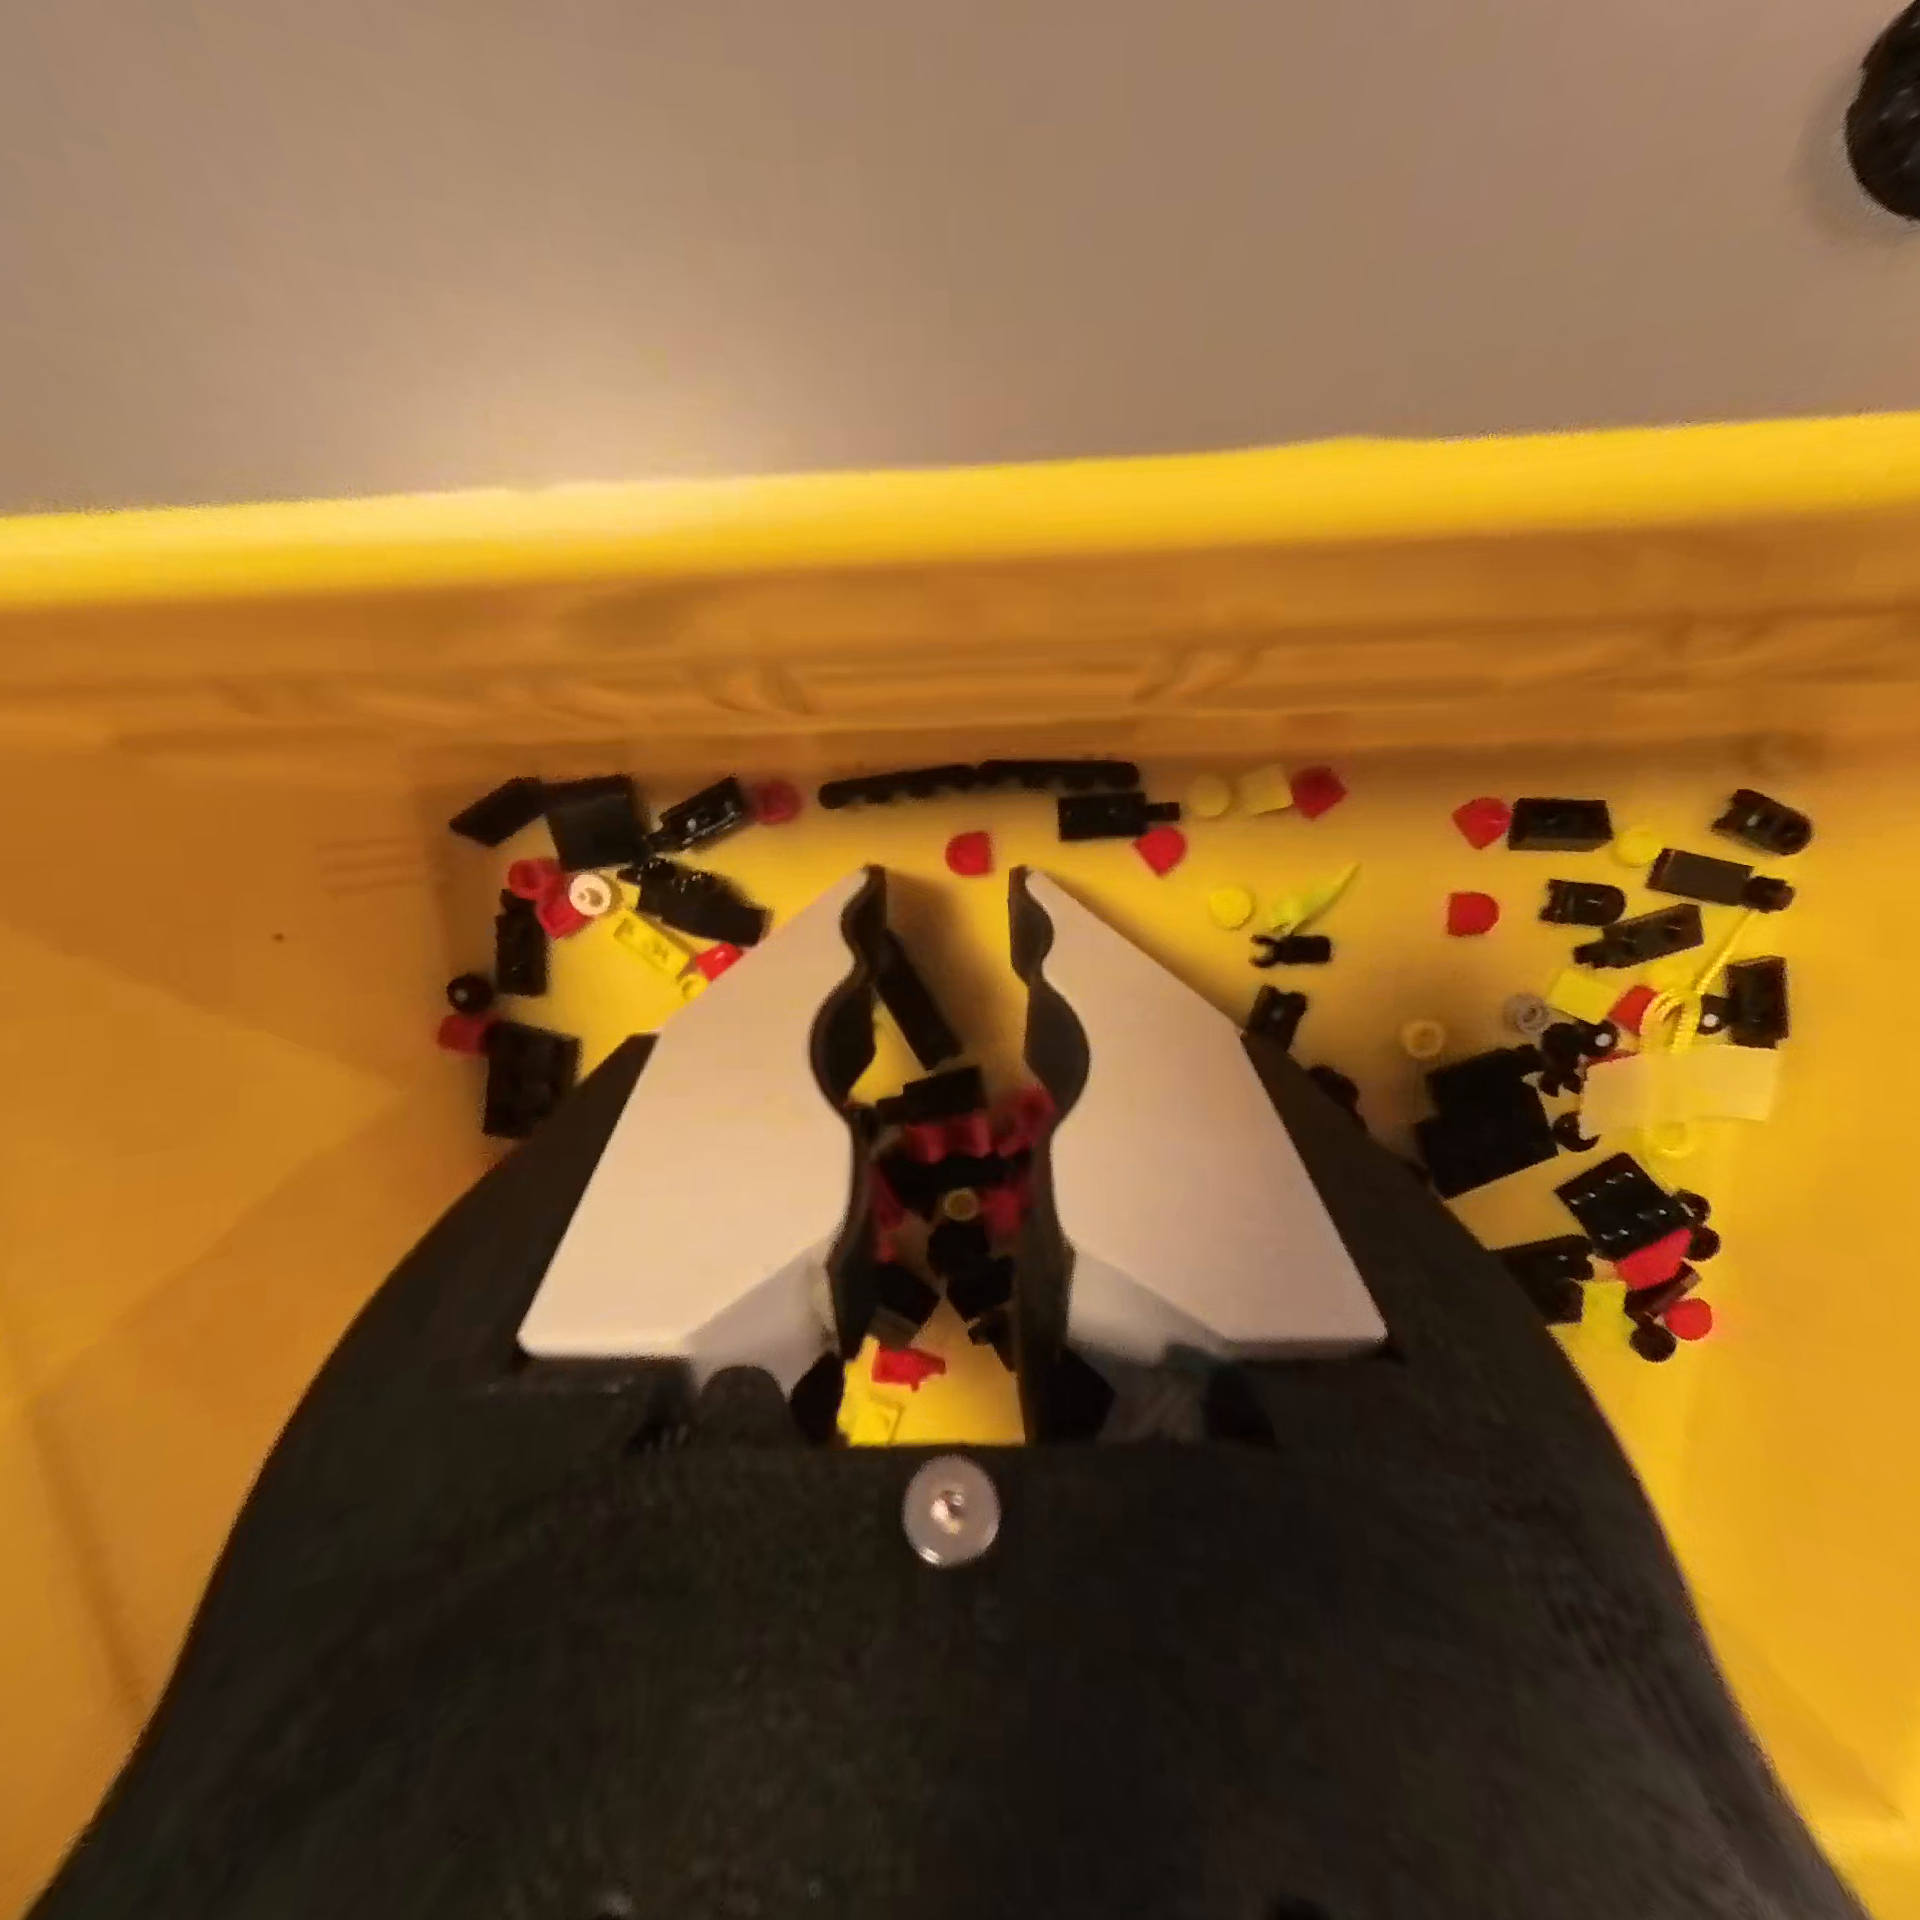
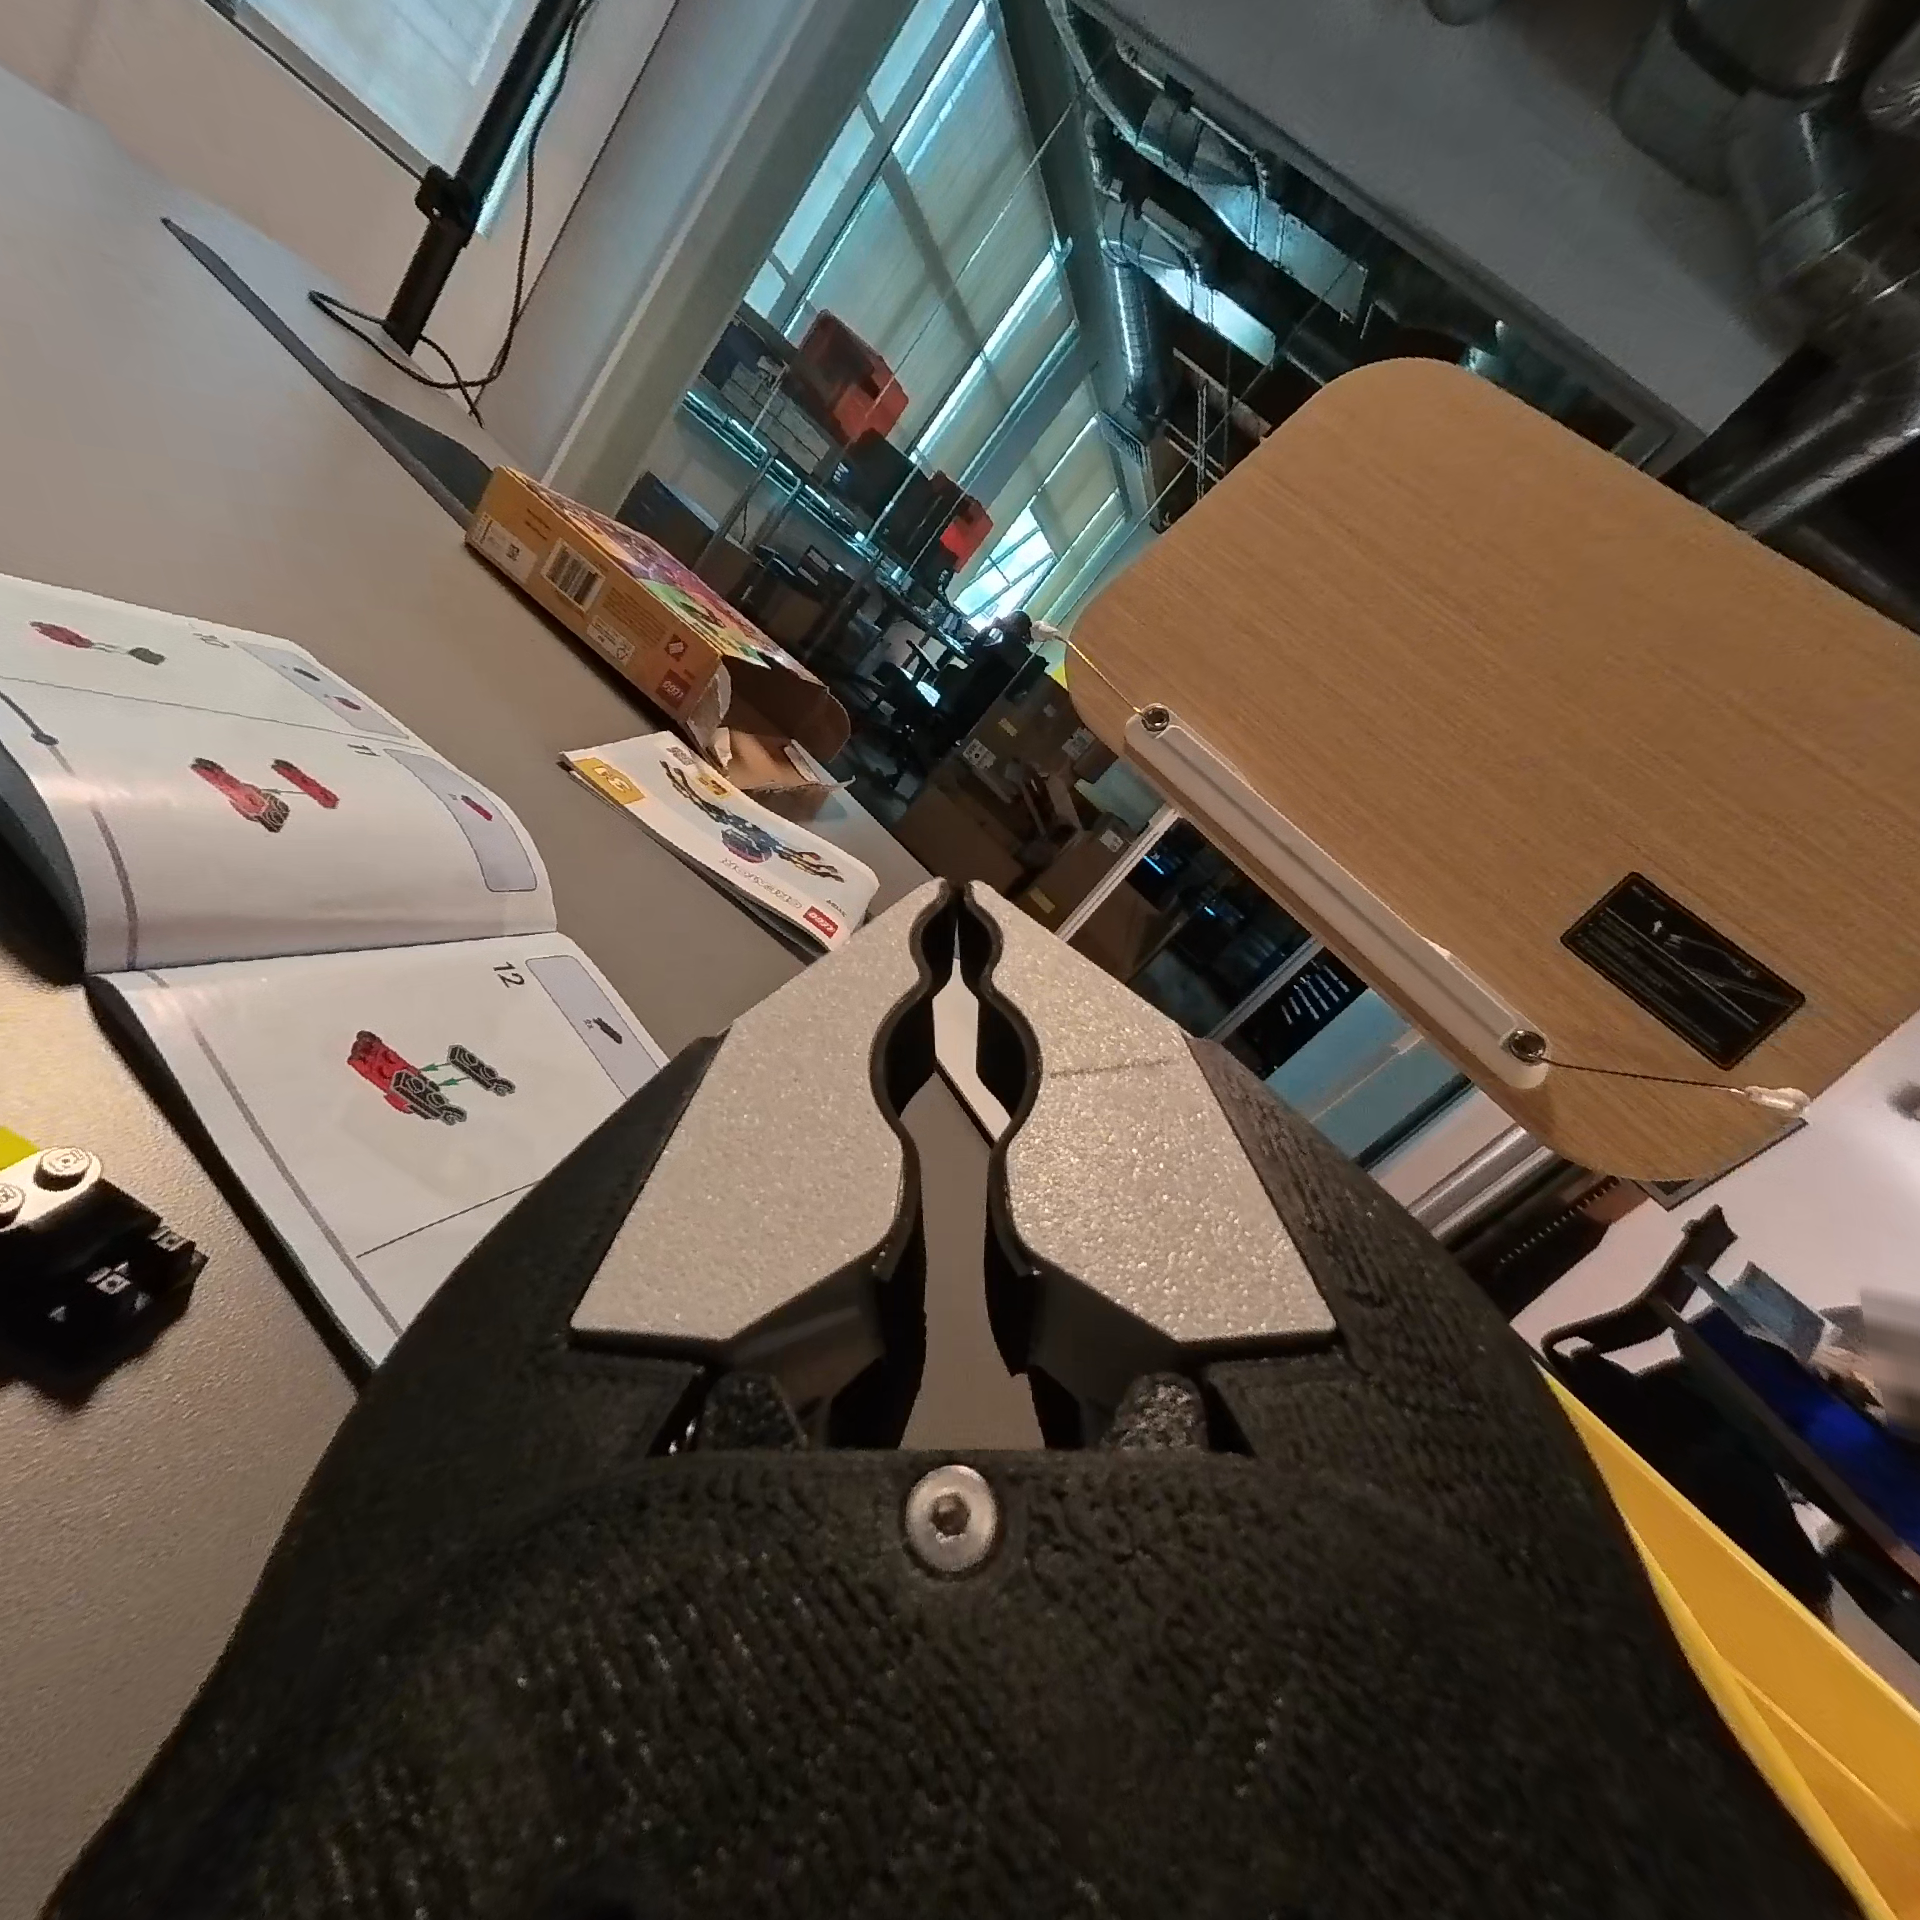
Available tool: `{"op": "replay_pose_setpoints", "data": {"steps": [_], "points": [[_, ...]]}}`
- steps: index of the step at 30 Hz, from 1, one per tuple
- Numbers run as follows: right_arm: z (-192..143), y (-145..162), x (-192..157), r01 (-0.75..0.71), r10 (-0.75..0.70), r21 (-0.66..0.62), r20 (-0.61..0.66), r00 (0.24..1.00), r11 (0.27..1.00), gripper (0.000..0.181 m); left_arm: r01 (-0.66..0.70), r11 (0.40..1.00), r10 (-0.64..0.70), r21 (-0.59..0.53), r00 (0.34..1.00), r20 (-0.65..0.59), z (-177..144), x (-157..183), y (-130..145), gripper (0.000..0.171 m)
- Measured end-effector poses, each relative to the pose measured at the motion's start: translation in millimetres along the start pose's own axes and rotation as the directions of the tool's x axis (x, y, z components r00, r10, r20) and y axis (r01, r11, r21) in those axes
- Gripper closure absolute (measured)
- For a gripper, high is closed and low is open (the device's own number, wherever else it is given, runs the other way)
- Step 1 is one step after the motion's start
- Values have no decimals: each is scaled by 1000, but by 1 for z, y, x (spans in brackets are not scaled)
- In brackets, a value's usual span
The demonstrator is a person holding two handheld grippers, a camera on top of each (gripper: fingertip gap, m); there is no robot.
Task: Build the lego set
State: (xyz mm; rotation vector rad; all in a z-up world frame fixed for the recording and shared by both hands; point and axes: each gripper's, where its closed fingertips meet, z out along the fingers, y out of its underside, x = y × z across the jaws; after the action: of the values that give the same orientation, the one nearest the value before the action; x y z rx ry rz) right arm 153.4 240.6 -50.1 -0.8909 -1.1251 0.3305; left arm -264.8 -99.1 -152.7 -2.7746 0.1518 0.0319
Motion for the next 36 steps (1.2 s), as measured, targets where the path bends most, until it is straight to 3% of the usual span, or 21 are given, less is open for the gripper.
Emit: {"op": "replay_pose_setpoints", "data": {"steps": [9,14,17,20,24,27,29,30,32,34,36], "points": [[0,-1,-1,-1,1,5,8,1000,1000,181,7,1000,-7,-4,1000,-9,4,4,-3,164],[0,-2,-3,1,-1,13,14,1000,1000,181,22,1000,-22,-16,999,36,1,-1,2,165],[0,-6,-9,-2,1,32,49,999,999,181,-9,999,4,32,988,155,-25,-5,1,165],[0,-10,-16,-1,-4,60,85,996,998,181,-2,977,-45,215,975,215,-75,15,-23,165],[-3,-18,-17,-22,12,100,98,995,995,181,-204,864,75,460,956,282,-139,105,-73,165],[-8,-23,-14,-67,54,133,101,993,989,181,-352,706,224,614,934,278,-151,202,-109,165],[-10,-25,-12,-97,82,145,105,991,985,181,-252,586,318,770,946,68,-140,283,-130,165],[-12,-26,-11,-107,92,149,104,990,983,181,-180,569,382,802,922,-64,-128,321,-135,165],[-15,-27,-10,-124,109,154,103,989,980,181,-144,563,457,814,875,-161,-96,369,-146,165],[-18,-28,-9,-131,115,158,103,988,979,181,-218,518,499,827,862,-86,-63,390,-161,165],[-22,-30,-10,-141,124,160,112,986,977,181,-347,398,524,849,846,100,-43,397,-180,165]]}}
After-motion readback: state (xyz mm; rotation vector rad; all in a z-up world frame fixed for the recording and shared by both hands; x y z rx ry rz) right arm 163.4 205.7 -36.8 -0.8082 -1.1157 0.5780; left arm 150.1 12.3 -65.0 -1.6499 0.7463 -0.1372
